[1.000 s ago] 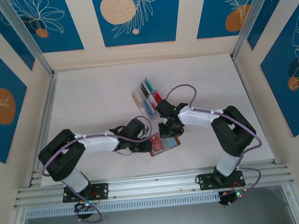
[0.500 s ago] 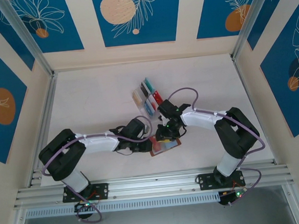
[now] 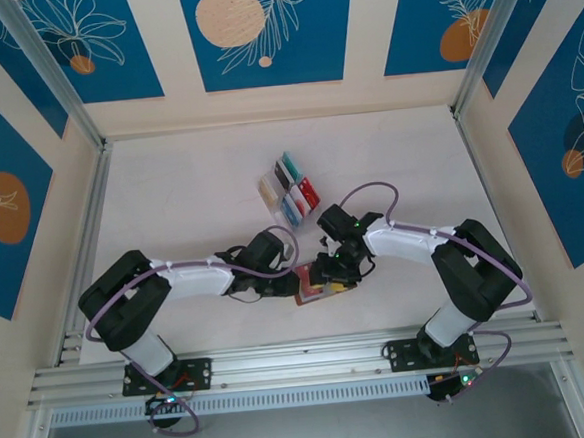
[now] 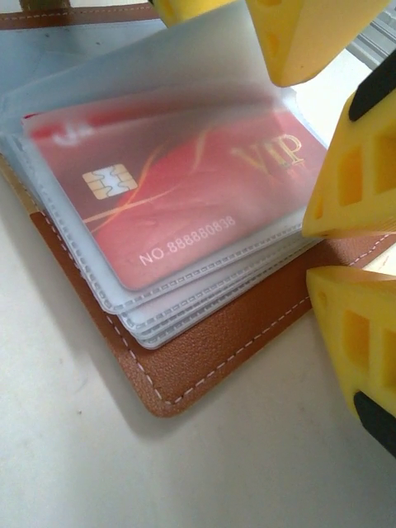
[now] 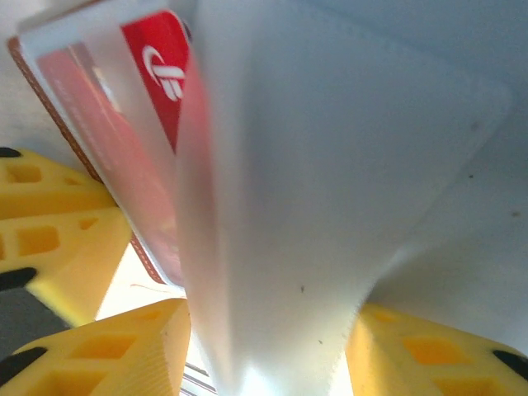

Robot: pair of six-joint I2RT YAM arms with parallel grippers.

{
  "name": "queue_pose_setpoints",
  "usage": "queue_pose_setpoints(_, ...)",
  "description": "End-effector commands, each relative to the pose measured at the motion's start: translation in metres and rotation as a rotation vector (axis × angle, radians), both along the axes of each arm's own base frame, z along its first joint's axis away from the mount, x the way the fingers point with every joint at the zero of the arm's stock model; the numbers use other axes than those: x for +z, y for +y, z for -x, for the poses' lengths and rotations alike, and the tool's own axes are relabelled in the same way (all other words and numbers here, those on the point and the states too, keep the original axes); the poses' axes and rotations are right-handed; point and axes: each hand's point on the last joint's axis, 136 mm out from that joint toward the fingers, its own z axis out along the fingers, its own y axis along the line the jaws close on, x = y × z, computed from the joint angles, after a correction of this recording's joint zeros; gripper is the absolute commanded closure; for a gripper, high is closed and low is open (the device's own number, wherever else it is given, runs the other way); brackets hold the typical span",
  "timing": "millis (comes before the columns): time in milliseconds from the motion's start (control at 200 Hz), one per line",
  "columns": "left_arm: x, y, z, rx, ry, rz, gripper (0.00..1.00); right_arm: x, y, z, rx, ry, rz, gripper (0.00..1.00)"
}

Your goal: Put the credit cards into the card holder

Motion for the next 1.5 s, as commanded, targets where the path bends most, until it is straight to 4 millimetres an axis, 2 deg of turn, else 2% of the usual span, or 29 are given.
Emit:
queue_pose_setpoints(0,-0.033,0.023,0.011,0.028,0.070,-0.112,0.81,0.005,0.000,0.008,-0.024,0.040,-0.029,0.45)
queue_pose_setpoints(115,-0.034,0.024,0.012,0.027,0.073,-0.115,0.81,0.013,0.006,0.002,-0.042,0.029,-0.098,0.44)
queue_pose_setpoints(325,-0.034,0.027,0.014,0.030,0.074,-0.118,0.81,0.025,0.002,-0.014,-0.014,-0.059,-0.058,0.47)
queue_pose_setpoints(580,-0.035,0.030,0.016,0.031,0.074,-0.124,0.81,0.040,0.006,-0.029,0.008,-0.135,-0.083,0.56)
queue_pose_setpoints(725,-0.034,0.031,0.016,0.032,0.073,-0.125,0.81,0.042,0.006,-0.034,0.014,-0.156,-0.073,0.66)
queue_pose_setpoints(930,-0.034,0.032,0.016,0.032,0.072,-0.128,0.81,0.030,-0.014,-0.035,0.010,-0.149,0.064,0.87)
queue_pose_setpoints(1045,-0.034,0.032,0.017,0.030,0.072,-0.129,0.81,0.031,-0.012,-0.036,0.041,-0.176,0.105,0.96)
queue_pose_setpoints(1100,-0.034,0.032,0.017,0.031,0.073,-0.130,0.81,0.030,-0.012,-0.037,0.049,-0.186,0.134,1.00)
queue_pose_setpoints(1170,-0.033,0.032,0.016,0.032,0.071,-0.127,0.81,0.030,-0.013,-0.038,0.059,-0.197,0.176,1.00)
queue_pose_setpoints(1365,-0.032,0.029,0.015,0.029,0.068,-0.120,0.81,0.036,0.017,-0.033,0.103,-0.195,0.073,0.98)
queue_pose_setpoints(1496,-0.031,0.026,0.013,0.026,0.070,-0.112,0.81,0.032,0.039,-0.029,0.097,-0.150,-0.034,0.95)
